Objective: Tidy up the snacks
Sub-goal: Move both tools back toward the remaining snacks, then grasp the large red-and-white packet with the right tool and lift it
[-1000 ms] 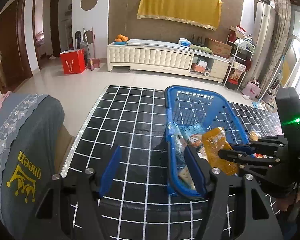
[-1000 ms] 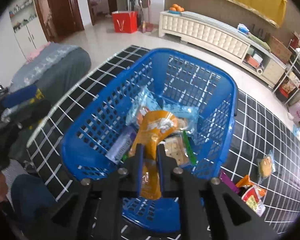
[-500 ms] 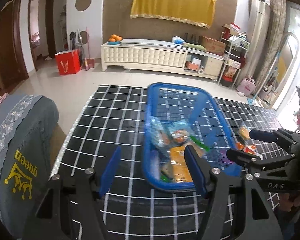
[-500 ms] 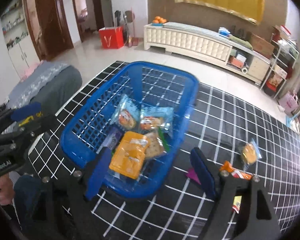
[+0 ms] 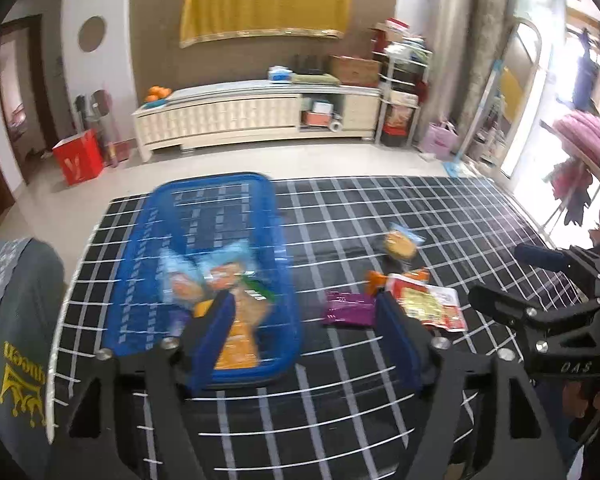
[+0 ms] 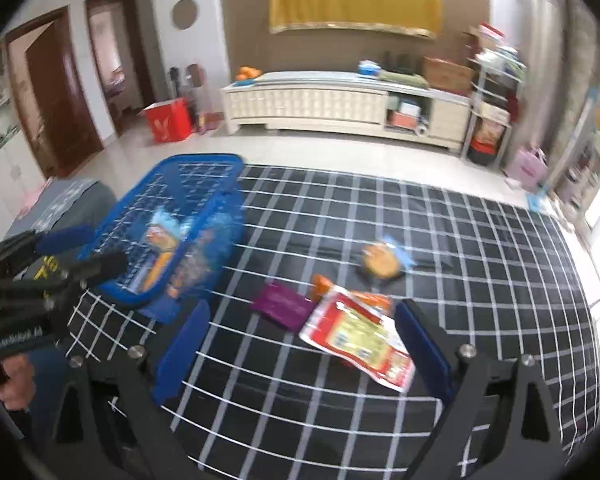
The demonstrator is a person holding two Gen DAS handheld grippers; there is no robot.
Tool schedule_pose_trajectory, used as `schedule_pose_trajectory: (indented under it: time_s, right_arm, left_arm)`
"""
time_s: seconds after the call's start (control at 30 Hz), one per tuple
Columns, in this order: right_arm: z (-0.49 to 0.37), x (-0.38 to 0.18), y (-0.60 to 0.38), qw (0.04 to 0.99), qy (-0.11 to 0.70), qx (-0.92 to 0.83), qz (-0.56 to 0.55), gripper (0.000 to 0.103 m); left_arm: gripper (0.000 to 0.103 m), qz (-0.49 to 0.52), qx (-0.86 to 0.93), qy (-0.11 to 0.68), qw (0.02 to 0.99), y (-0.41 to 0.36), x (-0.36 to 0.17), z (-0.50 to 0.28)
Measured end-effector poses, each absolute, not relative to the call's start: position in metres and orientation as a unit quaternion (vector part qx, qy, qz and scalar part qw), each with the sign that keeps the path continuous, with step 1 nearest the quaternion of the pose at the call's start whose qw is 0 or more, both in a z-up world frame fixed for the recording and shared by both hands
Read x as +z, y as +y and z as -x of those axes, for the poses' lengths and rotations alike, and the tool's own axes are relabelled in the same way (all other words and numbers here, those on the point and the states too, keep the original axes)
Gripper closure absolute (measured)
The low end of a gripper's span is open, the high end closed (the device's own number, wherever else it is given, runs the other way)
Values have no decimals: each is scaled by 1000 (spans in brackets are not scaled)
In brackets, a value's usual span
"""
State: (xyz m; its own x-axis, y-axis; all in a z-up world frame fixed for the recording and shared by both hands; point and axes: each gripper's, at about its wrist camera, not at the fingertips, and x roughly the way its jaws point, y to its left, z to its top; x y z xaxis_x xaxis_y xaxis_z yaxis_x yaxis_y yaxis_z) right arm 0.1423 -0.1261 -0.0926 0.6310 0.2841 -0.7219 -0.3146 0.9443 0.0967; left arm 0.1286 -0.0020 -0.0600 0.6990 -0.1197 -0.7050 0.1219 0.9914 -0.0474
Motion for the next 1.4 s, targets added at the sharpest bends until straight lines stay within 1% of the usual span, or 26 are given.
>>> schedule_pose_trajectory:
  time_s: [0.27, 0.33, 0.47, 0.57, 0.8, 1.07, 1.4]
  right_arm:
    - [-152, -115, -178, 897, 419, 140, -4, 7]
    - [-157, -121, -186, 893, 428, 142, -3, 6]
    - [-163, -139, -199, 883, 444, 149, 4, 3]
    - [-168, -154, -202, 872, 457, 174, 13, 3]
    - [-183, -192, -187, 839, 484, 235, 80, 3]
    - [-203, -224, -156, 800, 480, 313, 177, 3]
    - [-240, -256, -153, 772, 513, 330, 182, 3]
  left_arm:
    - [30, -24, -105, 415, 903, -70, -84, -148]
    - [25, -26, -110, 426, 898, -80, -92, -152]
    - [23, -32, -114, 446, 887, -92, -109, -156]
    - [23, -35, -116, 462, 878, -95, -125, -160]
    - [23, -29, -101, 492, 864, -87, -158, -164]
    - [23, -19, -89, 518, 850, -80, -186, -172]
    - [23, -15, -93, 535, 839, -81, -209, -188]
